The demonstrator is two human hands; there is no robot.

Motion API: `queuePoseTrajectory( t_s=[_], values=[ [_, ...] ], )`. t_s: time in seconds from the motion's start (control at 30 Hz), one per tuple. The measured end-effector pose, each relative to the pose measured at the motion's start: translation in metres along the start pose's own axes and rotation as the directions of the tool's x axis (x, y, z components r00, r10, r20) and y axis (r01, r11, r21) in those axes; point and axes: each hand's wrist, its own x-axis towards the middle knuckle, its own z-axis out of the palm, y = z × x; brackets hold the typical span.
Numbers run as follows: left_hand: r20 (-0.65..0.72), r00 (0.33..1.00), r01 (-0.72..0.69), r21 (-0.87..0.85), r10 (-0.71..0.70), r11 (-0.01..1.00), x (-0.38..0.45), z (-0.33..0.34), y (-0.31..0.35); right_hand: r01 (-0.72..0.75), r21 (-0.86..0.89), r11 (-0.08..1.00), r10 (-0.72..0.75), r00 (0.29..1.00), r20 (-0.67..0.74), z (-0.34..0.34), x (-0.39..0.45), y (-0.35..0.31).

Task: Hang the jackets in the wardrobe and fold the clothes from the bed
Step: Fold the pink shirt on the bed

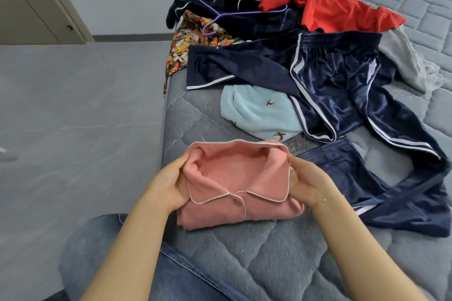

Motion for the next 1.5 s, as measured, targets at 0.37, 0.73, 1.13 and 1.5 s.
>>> queuePoseTrajectory(
  t_s=[0.37, 0.73, 1.13, 1.5],
  values=[
    [0.048, 0.901, -0.412, 0.401, 0.431, 0.818, 0.002, 0.010, 0.010, 0.580, -0.793, 0.187, -0.606, 0.703, 0.372, 0.019, 0.006, 0.007],
    [0.022, 0.993, -0.120, 0.036, 0.120, 0.992, 0.007, 0.004, 0.027, 0.302, -0.494, 0.816, -0.290, 0.952, 0.102, 0.018, 0.004, -0.009],
    [-0.029, 0.958, -0.266, 0.280, 0.285, 0.922, 0.017, -0.011, 0.017, 0.366, -0.484, 0.795, -0.427, 0.904, -0.019, -0.011, 0.025, -0.022],
    [0.103, 0.958, -0.285, 0.463, 0.268, 0.840, 0.008, -0.046, -0.005, 0.374, -0.813, 0.446, -0.387, 0.900, 0.202, -0.026, 0.026, -0.009]
  ],
)
